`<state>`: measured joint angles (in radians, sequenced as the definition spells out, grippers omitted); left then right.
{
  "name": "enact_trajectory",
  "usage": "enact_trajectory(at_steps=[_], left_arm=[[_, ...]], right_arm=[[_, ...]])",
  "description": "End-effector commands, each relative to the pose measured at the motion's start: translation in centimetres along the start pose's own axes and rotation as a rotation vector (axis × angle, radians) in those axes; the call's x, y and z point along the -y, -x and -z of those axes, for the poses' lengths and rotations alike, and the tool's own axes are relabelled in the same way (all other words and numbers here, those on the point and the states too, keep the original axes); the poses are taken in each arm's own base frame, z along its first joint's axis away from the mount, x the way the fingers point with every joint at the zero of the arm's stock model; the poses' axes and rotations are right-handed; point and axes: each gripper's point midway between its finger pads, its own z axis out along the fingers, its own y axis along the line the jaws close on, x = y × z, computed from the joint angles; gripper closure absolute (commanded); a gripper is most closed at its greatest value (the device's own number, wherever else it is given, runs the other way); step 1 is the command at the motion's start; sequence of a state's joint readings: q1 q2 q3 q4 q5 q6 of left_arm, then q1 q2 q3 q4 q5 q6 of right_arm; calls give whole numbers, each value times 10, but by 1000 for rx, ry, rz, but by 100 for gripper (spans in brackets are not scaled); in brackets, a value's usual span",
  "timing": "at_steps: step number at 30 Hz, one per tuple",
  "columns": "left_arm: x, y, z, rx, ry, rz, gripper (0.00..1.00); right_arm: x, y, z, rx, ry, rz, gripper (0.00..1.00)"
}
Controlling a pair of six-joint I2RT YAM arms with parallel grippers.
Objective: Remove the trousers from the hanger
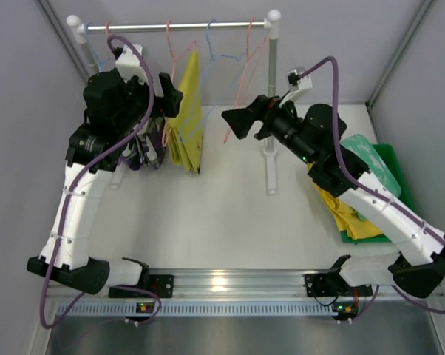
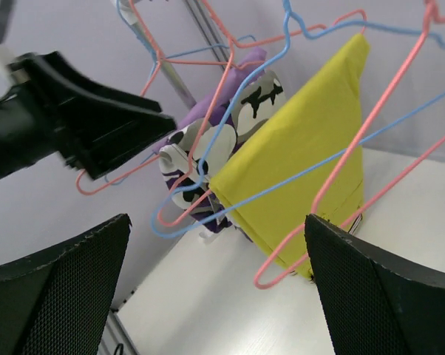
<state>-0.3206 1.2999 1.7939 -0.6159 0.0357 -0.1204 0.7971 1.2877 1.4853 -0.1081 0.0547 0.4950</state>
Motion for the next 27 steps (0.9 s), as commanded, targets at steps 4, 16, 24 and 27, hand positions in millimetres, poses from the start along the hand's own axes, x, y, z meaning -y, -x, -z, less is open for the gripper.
enact_trajectory(at_steps=[4, 16, 24, 27], left_arm=[[-21, 5, -31, -33, 39, 70, 9], [-8, -28, -66, -151, -226, 300, 25], [17, -13, -66, -95, -406, 385, 35], [18, -16, -71, -116, -423, 432, 38]], right_arm=[[-16, 36, 40, 120, 76, 162, 0], [4, 35, 72, 145, 10, 199, 0], [8, 33, 78, 145, 4, 198, 0], [10, 33, 79, 143, -7, 200, 1]])
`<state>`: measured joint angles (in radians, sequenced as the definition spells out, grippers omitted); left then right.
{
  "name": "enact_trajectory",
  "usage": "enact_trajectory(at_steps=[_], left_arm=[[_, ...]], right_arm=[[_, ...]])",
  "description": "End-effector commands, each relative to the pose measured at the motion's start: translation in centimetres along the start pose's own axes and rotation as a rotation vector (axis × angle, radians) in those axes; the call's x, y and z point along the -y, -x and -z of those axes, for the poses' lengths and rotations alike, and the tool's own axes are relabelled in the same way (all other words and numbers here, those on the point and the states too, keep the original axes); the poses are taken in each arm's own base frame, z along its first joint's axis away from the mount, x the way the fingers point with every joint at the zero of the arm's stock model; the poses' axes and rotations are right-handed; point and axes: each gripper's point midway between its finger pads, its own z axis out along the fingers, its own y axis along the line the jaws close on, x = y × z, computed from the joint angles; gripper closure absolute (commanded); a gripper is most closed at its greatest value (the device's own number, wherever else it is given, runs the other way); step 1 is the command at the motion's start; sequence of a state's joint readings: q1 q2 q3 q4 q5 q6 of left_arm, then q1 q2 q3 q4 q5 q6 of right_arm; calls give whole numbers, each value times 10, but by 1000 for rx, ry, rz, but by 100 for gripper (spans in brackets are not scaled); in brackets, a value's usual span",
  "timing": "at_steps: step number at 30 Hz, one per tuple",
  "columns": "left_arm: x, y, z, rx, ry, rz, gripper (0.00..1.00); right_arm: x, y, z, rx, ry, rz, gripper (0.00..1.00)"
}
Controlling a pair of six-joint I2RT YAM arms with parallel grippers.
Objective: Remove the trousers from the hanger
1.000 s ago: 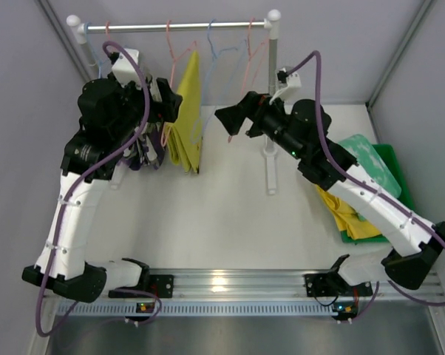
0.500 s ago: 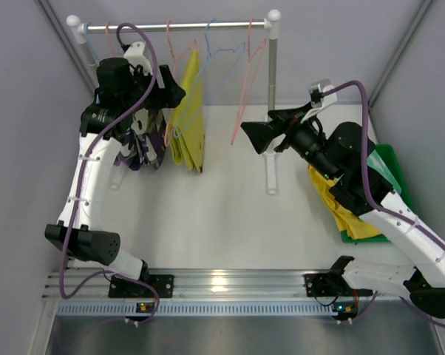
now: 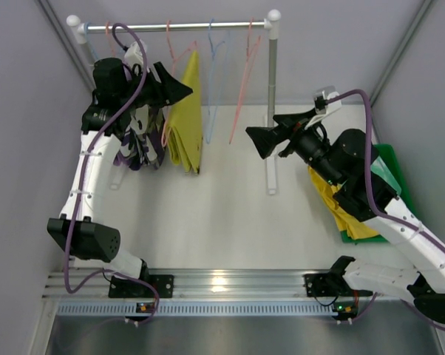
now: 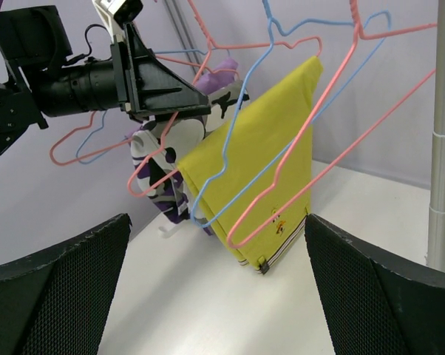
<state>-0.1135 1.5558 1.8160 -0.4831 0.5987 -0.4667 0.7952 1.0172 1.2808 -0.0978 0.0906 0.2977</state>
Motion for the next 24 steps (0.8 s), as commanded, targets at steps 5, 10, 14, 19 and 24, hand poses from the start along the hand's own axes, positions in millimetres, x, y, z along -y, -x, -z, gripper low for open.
enact_trajectory(at_steps=[5, 10, 14, 19, 24], left_arm=[[21, 22, 0, 52, -162, 66, 44], [18, 23, 4, 36, -171, 103, 53], [22, 16, 7, -13, -209, 113, 60], [24, 9, 3, -49, -247, 159, 63], [26, 3, -2, -86, -299, 225, 59]], right_arm=[[6, 17, 7, 54, -24, 4, 0], [7, 16, 8, 53, -26, 4, 0], [7, 13, 6, 46, -23, 3, 0], [6, 11, 3, 40, -21, 0, 0], [5, 12, 2, 42, -15, -3, 1]])
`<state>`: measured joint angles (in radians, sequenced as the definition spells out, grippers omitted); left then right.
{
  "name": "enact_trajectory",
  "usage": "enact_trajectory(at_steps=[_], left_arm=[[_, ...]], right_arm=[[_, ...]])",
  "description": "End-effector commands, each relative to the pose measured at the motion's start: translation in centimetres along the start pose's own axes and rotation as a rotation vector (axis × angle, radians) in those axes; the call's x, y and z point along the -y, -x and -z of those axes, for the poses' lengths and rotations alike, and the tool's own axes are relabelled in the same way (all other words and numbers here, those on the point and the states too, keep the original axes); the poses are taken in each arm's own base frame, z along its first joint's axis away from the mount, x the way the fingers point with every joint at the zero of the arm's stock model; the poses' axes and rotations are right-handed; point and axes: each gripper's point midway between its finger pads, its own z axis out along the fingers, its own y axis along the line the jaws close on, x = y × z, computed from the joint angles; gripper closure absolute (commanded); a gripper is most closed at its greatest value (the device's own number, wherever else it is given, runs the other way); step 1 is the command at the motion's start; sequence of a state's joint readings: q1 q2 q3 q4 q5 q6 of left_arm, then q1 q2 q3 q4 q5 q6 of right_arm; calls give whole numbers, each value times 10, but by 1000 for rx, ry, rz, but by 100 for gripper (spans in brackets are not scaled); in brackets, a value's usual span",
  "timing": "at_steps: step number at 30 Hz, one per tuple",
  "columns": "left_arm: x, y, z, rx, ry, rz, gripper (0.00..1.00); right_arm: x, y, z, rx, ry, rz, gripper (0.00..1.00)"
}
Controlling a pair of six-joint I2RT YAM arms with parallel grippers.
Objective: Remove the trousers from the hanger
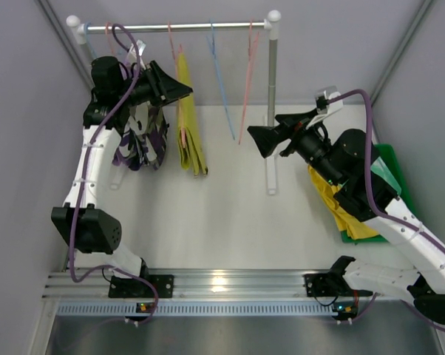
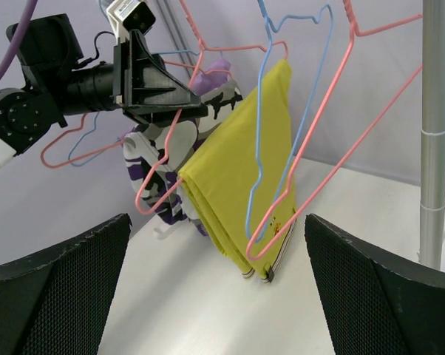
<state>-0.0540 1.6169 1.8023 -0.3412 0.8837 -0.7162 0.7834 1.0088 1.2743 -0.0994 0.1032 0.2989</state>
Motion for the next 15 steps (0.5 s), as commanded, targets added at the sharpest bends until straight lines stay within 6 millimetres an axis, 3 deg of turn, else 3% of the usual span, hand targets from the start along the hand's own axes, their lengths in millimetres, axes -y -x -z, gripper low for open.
enact_trajectory(at_steps=[1, 9, 15], left_arm=[[9, 2, -3, -15, -85, 20, 59], [11, 4, -5, -13, -110, 59, 69], [22, 5, -3, -10, -145, 65, 87]], right_arm=[[-1, 10, 0, 31, 7, -5, 1], [-1, 7, 0, 25, 7, -4, 0], [-1, 5, -1, 22, 11, -7, 1]])
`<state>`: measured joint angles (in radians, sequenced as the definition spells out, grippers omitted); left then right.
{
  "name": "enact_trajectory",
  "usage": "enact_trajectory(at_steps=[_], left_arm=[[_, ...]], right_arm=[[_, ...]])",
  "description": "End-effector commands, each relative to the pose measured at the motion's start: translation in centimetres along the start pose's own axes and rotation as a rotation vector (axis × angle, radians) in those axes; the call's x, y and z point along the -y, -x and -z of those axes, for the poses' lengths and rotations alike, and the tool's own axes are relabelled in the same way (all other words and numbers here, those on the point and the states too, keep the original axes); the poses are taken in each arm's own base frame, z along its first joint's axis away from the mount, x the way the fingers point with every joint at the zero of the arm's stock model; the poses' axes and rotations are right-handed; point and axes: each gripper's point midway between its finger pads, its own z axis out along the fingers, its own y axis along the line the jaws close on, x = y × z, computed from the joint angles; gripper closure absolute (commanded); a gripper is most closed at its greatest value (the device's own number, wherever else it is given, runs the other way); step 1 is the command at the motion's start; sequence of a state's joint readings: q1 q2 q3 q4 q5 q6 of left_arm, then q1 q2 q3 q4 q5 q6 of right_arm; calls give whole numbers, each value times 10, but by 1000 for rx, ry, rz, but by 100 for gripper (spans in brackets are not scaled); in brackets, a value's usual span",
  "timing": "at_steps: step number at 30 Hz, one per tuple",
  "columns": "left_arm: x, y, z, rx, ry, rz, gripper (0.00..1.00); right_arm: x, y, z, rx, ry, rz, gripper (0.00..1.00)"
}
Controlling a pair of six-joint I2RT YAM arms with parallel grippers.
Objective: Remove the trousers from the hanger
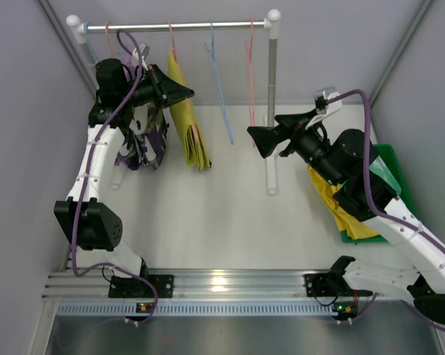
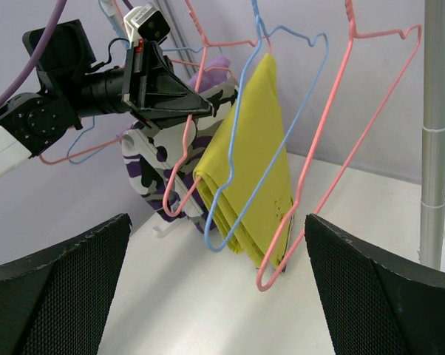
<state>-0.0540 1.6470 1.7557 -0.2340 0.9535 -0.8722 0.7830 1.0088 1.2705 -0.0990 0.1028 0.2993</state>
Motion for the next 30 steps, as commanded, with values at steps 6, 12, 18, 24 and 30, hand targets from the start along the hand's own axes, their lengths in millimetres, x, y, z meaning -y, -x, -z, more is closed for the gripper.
enact_trajectory(at_steps=[6, 12, 18, 24, 30], left_arm=[[50, 14, 13, 58, -135, -133, 100], [81, 20, 24, 120, -202, -226, 100], [104, 26, 33, 173, -238, -302, 100], [124, 29, 40, 193, -269, -363, 100], [130, 23, 45, 193, -273, -381, 100]], right_arm=[[-2, 6, -1, 20, 17, -4, 0], [-3, 3, -1, 16, 22, -3, 0], [-3, 3, -1, 17, 29, 2, 0], [-4, -1, 0, 13, 37, 9, 1], [-3, -4, 0, 10, 41, 20, 1]])
